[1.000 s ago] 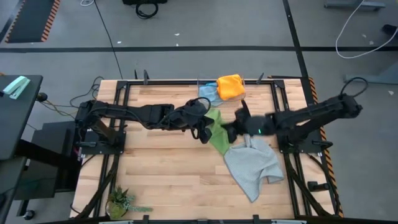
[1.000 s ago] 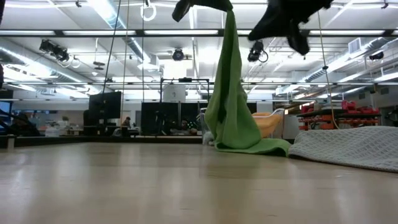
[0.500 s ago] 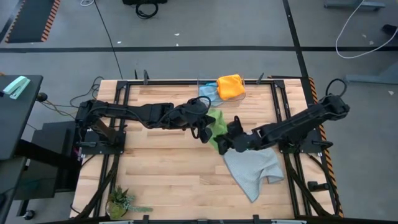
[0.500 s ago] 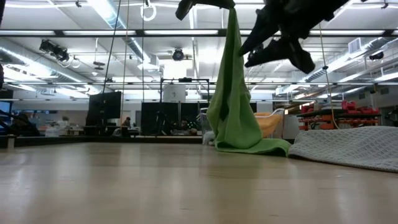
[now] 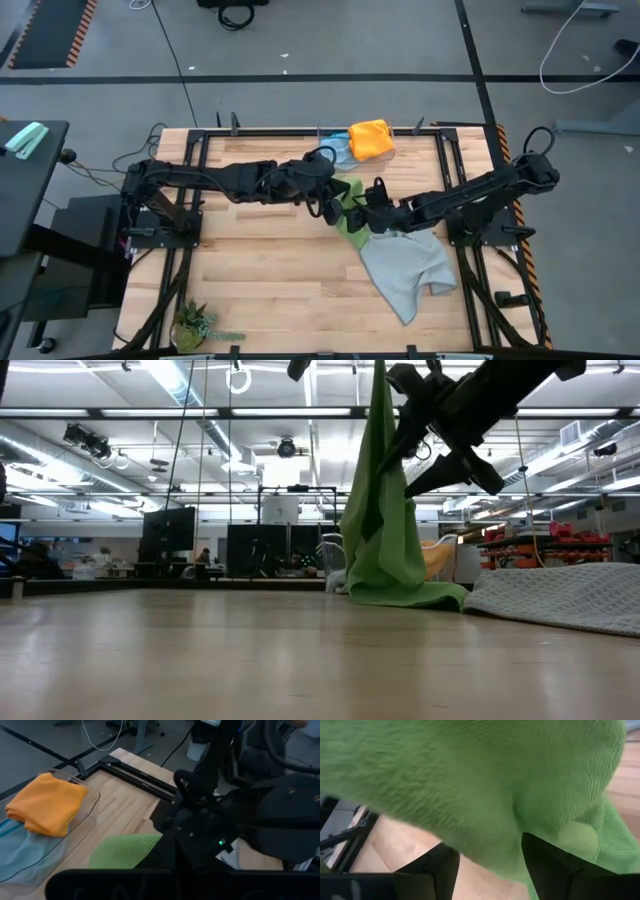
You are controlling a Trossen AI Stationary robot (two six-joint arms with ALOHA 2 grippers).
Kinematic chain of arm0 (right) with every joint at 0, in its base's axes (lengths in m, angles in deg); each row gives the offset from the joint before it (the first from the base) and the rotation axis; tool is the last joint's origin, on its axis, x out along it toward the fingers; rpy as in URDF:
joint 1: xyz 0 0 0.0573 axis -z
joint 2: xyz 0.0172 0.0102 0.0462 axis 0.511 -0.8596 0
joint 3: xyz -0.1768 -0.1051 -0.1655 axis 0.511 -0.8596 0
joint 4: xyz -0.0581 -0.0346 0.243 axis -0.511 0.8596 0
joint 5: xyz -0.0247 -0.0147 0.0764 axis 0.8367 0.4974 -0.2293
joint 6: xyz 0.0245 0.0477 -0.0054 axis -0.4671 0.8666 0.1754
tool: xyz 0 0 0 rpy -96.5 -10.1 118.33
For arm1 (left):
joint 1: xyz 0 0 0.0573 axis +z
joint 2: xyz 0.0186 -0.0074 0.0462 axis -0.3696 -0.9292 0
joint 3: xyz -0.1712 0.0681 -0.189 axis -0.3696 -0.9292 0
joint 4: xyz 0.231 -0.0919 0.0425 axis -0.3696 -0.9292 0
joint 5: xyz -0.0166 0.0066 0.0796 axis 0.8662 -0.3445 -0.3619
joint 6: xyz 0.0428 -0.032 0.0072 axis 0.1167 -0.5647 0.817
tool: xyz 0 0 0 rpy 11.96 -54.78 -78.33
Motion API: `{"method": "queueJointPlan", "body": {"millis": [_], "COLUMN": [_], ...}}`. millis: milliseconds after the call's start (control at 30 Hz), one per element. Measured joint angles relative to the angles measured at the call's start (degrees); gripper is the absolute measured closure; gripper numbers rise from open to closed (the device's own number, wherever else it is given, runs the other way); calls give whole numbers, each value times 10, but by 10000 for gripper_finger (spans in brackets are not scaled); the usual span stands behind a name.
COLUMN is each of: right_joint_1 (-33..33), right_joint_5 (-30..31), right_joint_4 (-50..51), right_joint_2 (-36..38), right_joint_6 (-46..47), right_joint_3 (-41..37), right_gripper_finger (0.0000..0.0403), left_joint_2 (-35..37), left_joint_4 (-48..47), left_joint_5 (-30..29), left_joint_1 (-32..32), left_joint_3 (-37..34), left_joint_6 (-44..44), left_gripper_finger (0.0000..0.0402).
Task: Fold microfiber towels
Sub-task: Fold the green microfiber cloth
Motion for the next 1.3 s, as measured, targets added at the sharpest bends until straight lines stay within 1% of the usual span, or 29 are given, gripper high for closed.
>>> {"method": "queueJointPlan", "body": {"millis": [467, 633, 933, 1167, 1300], "right_joint_1": [1, 1, 0, 0, 0], "right_joint_5": [15, 12, 13, 15, 14], "right_joint_4": [16, 15, 9, 8, 9], "right_joint_2": [-1, -24, -64, -77, -78], "right_joint_6": [0, 14, 24, 21, 21], "right_joint_3": [0, 0, 0, 0, 0], "right_gripper_finger": [226, 236, 239, 239, 239], "left_joint_2": [0, 1, 2, 2, 2], "left_joint_4": [-2, 1, 12, 12, 12], "left_joint_5": [0, 3, 34, 38, 50], "left_joint_1": [17, 26, 44, 57, 65], "left_joint_3": [8, 8, 8, 8, 8], "left_joint_6": [0, 0, 2, 6, 6], "left_gripper_finger": [401, 401, 401, 401, 401]}}
